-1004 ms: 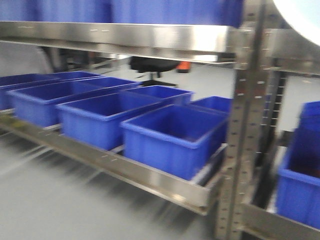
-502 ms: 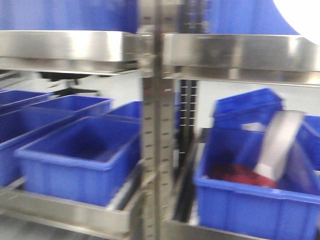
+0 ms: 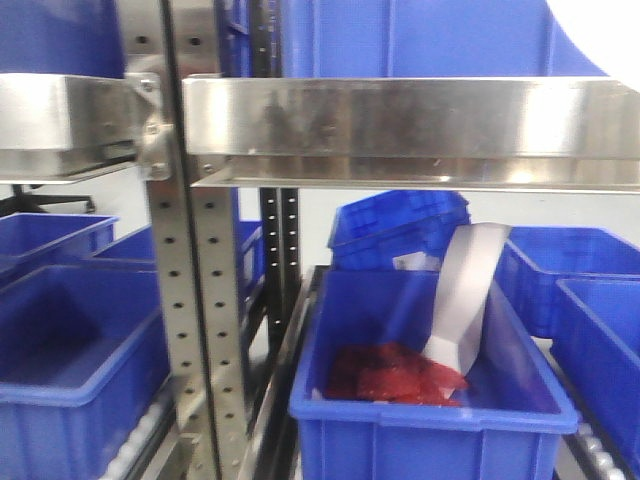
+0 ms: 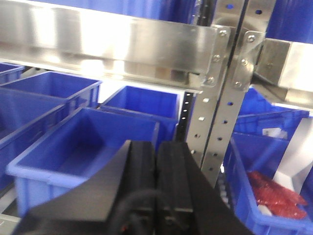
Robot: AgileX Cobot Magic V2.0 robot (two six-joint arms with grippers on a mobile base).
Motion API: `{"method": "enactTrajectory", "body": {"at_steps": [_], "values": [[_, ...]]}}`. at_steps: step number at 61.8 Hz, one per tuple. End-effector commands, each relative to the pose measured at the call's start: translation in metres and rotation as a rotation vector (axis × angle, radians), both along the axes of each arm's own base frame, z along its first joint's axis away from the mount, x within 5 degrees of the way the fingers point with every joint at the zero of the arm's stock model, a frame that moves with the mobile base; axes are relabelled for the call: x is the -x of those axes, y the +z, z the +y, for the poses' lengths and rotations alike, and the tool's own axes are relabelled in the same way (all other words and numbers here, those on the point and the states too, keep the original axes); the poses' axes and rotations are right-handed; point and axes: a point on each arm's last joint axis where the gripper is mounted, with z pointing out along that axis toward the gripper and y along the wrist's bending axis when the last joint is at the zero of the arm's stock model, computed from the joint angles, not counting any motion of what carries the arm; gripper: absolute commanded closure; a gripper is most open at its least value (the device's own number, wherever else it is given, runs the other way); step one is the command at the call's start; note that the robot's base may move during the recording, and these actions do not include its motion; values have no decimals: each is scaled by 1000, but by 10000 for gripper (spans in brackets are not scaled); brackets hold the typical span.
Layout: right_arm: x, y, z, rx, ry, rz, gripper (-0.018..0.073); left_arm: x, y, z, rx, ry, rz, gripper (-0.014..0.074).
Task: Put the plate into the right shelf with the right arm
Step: 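Lower the held plate with the right gripper into a blue bin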
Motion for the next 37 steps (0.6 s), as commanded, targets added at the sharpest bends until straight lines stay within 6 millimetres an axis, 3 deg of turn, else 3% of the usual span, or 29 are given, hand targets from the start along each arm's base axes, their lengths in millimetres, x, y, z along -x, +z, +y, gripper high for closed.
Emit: {"method": "enactTrajectory", "body": {"at_steps": [1,37], "values": [[2,18,-1,-7,-11,-119,503,1,5,1,18,9,-89,724],[2,18,-1,-7,-11,-119,503,1,5,1,18,9,-89,724]]}}
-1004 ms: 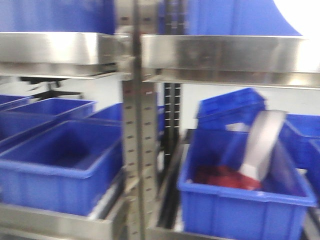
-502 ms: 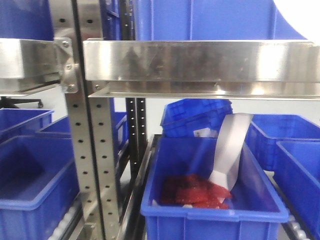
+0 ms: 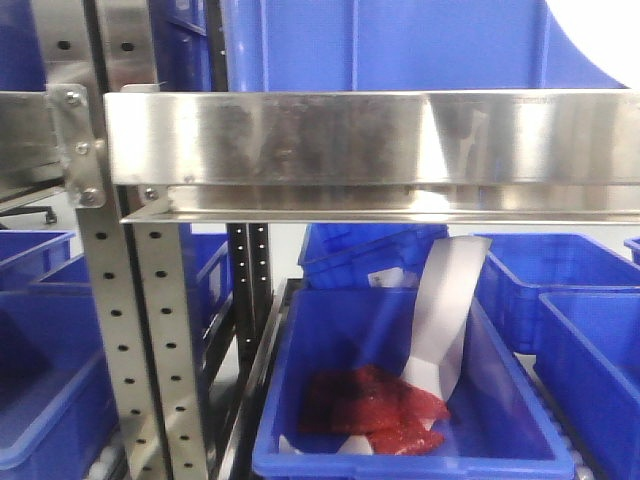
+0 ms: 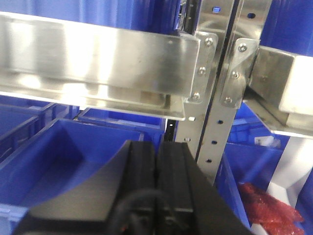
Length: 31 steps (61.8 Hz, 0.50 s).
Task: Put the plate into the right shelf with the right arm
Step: 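Lower the held plate with the right gripper into a blue bin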
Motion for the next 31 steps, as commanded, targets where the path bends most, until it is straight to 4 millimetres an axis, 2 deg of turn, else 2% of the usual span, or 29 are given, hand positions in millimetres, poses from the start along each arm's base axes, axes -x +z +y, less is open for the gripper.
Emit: {"method": "enactTrajectory", "body": {"at_steps": [1,31], "values": [[2,18,-1,-7,-11,-119,503,1,5,1,18,9,-89,724],[2,19,-1,-8,-12,-128,503,1,5,1,18,9,-89,724]]}}
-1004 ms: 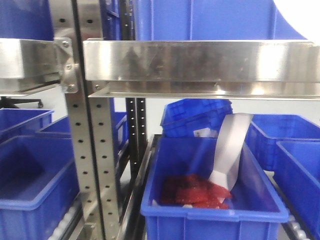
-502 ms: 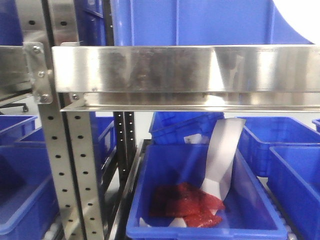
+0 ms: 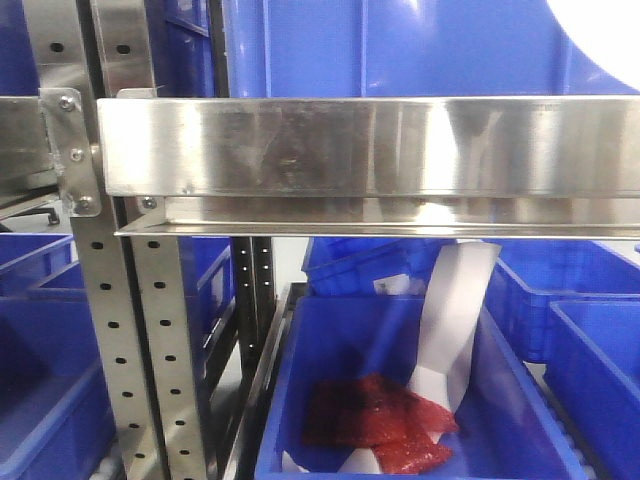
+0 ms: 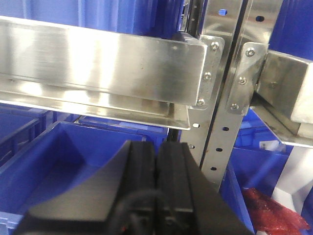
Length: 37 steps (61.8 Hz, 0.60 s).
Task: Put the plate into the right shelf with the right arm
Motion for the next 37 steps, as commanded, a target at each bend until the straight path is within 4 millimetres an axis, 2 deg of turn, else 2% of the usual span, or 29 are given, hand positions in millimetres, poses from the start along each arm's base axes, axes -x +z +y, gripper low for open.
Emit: {"method": "enactTrajectory", "body": {"at_steps": [1,7,11,19,26,33,37], "values": [[2,18,-1,-9,-11,-121,503,1,5,1,18,9,-89,724],[3,22,-1,-54,-6,-139,503,1,5,1,18,9,-89,724],[5,32,-1,-80,2,-155,503,1,5,1,18,9,-89,724],[12,70,0,-100,20,-177,503,1,5,1,18,9,-89,724],[8,106,1,-95,29,-182,503,1,5,1,18,9,-89,724],[-11,139,3,-81,33,-164,503,1,5,1,18,9,-89,724],[-29,153,4,-70,33,-143,503,1,5,1,18,9,-89,724]]}}
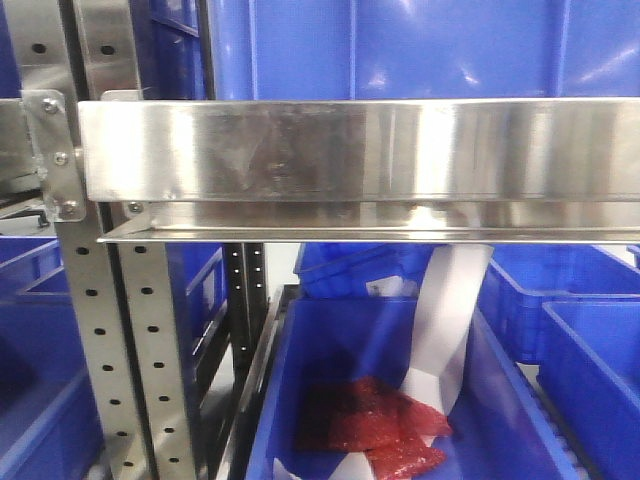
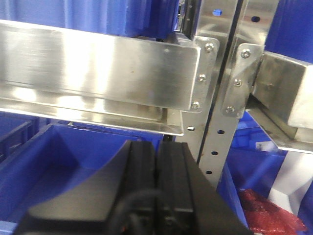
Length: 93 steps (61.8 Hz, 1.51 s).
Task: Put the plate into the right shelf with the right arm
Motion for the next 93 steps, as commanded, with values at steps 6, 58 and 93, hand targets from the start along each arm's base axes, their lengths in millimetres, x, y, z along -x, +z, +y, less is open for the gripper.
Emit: {"method": "enactTrajectory", "body": {"at_steps": [6,58,93], "values": [[-43,55,3,19,-1,-61,503,1,5,1,18,9,-89,724],[-223,65,62,40,130,6,266,1,5,1,18,9,-89,724],[-207,46,48,-26,108,63,504,1,5,1,18,9,-89,724]]}}
